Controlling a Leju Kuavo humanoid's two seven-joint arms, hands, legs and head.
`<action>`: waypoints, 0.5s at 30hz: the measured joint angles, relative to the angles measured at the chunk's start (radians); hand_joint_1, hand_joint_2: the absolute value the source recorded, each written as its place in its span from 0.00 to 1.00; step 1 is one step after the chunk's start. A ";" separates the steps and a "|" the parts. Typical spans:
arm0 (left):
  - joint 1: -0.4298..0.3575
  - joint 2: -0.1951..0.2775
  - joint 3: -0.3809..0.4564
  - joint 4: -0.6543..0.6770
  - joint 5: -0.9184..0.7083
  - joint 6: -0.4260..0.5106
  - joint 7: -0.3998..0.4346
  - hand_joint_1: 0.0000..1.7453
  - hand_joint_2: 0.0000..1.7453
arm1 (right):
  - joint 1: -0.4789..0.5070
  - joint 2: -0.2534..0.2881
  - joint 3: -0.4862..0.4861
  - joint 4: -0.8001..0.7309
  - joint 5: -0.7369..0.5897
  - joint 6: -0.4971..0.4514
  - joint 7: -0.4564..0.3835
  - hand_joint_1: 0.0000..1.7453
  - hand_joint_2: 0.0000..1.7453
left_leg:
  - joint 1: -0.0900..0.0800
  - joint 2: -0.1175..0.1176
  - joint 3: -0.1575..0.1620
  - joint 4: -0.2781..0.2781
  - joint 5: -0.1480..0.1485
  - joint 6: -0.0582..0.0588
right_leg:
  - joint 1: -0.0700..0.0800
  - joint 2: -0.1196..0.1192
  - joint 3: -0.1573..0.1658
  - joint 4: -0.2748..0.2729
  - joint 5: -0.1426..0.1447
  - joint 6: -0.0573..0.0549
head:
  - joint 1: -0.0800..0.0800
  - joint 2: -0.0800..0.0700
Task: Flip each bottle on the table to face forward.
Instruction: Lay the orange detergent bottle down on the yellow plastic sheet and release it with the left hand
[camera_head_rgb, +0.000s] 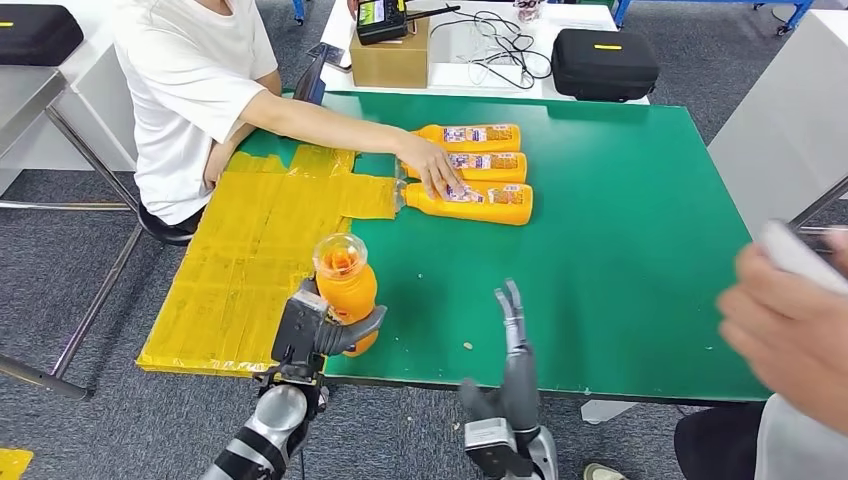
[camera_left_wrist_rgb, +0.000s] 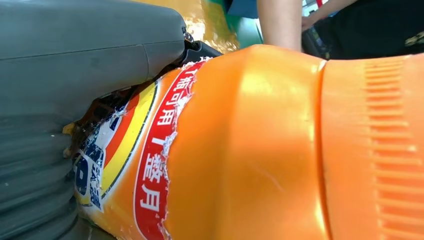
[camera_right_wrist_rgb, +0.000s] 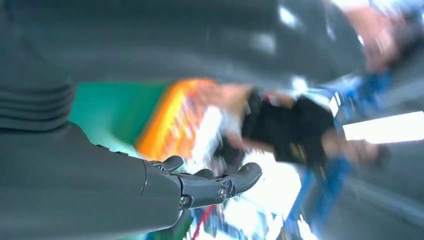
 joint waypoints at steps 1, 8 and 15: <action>-0.018 0.006 0.002 0.018 -0.023 0.005 0.016 1.00 1.00 | 0.004 0.000 -0.009 -0.032 0.005 -0.014 0.000 0.00 0.00 | 0.000 0.000 0.000 0.000 0.000 0.000 | 0.000 0.000 0.000 0.000 0.000 0.000 | 0.000 0.000; -0.215 0.049 0.006 0.261 -0.326 0.121 0.150 1.00 1.00 | 0.006 0.015 -0.048 -0.132 -0.088 -0.014 0.000 0.00 0.00 | 0.001 0.000 0.000 0.000 0.002 -0.001 | 0.000 0.000 0.001 0.001 0.000 0.000 | 0.000 0.000; -0.433 0.086 -0.031 0.581 -0.547 0.092 0.283 1.00 1.00 | -0.022 0.022 -0.009 -0.124 -0.155 0.053 0.000 0.00 0.00 | 0.001 0.000 0.002 0.000 0.002 -0.002 | 0.000 0.000 0.001 0.003 0.001 0.000 | 0.000 0.000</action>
